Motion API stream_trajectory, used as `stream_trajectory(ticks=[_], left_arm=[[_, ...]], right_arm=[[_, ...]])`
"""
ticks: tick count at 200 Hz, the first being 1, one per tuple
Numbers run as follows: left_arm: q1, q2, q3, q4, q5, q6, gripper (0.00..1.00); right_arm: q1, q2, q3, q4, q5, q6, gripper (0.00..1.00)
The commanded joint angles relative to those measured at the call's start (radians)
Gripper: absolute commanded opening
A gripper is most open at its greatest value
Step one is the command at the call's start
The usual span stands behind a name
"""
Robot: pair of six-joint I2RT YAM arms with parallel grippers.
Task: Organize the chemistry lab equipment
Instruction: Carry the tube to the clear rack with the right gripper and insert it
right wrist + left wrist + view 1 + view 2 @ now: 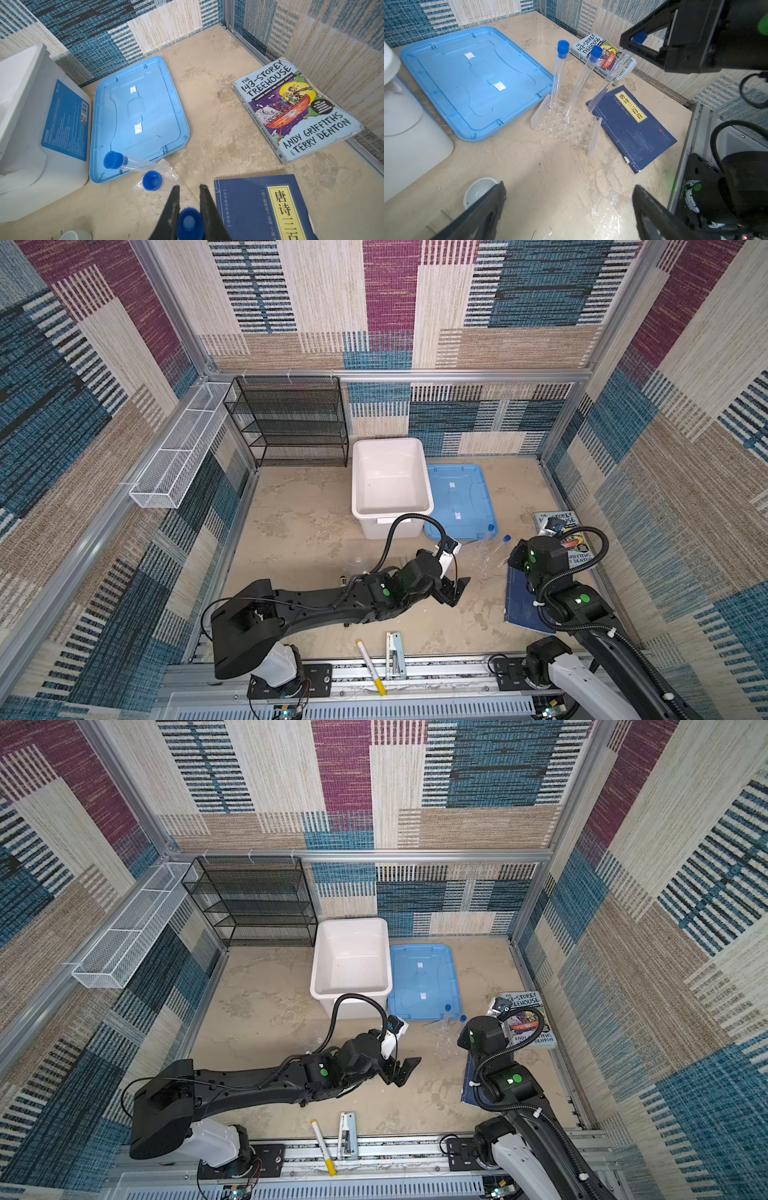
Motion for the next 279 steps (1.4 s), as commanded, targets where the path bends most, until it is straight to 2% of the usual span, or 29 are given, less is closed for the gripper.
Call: stream_trajectory(ticks=[1, 186, 237, 279], left_arm=[[0.0, 0.003, 0.008, 0.002, 0.016, 0.019, 0.97], [0.006, 0.011, -0.005, 0.018, 0.019, 0.009, 0.97], [0.01, 0.013, -0.006, 0.025, 0.027, 0.0, 0.97], [0.014, 0.018, -0.007, 0.028, 0.029, -0.004, 0.97]], right_arm=[[0.001, -0.005, -0.01, 0.062, 0.004, 0.004, 0.13], [0.014, 0.044, -0.042, 0.09, -0.01, 0.006, 0.12], [0.024, 0.049, -0.045, 0.103, -0.009, 0.0, 0.14], [0.029, 0.065, -0.06, 0.105, -0.017, 0.01, 0.19]])
